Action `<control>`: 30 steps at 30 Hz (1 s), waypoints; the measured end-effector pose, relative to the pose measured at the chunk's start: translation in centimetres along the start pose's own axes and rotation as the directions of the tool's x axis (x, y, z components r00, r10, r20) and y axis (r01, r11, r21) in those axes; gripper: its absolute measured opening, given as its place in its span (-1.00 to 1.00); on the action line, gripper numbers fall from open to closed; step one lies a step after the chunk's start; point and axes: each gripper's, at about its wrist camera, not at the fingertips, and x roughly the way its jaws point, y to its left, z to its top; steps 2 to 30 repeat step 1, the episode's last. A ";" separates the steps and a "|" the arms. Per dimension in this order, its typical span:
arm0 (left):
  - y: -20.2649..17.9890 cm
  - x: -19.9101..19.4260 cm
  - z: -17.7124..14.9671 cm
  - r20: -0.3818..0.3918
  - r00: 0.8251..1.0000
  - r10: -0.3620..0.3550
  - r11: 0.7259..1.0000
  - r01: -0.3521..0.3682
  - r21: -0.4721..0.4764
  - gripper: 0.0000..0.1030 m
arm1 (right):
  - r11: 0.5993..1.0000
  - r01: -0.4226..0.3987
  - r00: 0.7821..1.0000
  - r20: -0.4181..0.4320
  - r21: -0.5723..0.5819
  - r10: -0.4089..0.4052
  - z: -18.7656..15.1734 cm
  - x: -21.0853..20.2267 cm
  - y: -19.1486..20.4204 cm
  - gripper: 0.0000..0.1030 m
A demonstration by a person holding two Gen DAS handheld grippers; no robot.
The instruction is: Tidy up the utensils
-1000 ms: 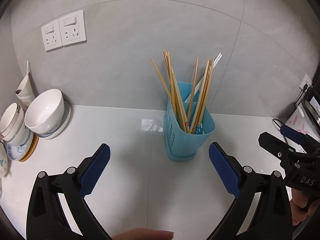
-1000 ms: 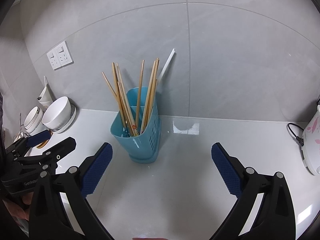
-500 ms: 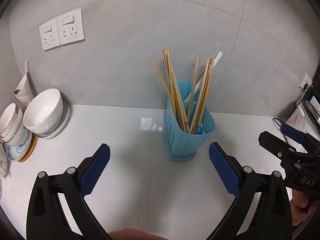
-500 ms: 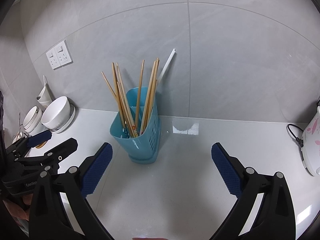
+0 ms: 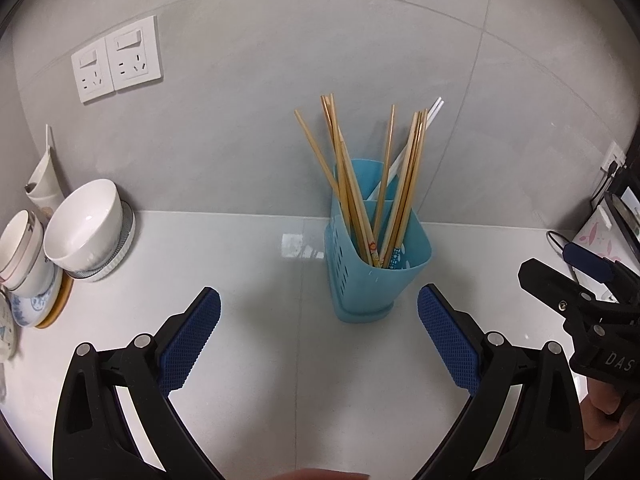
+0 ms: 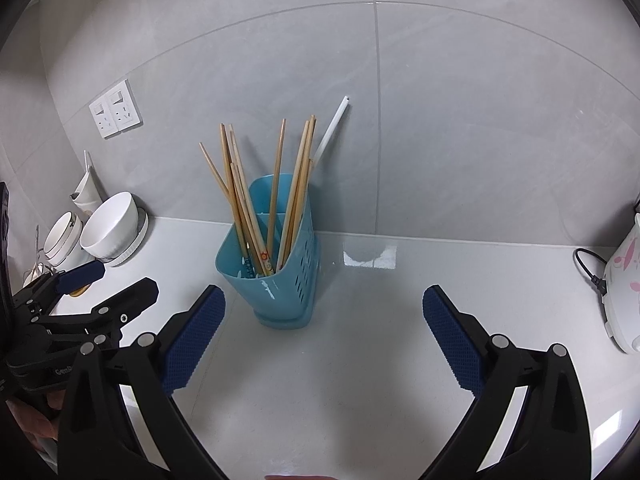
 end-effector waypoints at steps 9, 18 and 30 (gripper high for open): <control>0.0 0.0 0.0 0.000 1.000 0.002 1.000 -0.002 -0.001 0.89 | 1.000 -0.001 1.000 -0.001 0.001 0.001 0.0 0.0 -0.1 0.85; 0.0 0.0 0.0 0.000 1.000 0.002 1.000 -0.002 -0.001 0.89 | 1.000 -0.001 1.000 -0.001 0.001 0.001 0.0 0.0 -0.1 0.85; 0.0 0.0 0.0 0.000 1.000 0.002 1.000 -0.002 -0.001 0.89 | 1.000 -0.001 1.000 -0.001 0.001 0.001 0.0 0.0 -0.1 0.85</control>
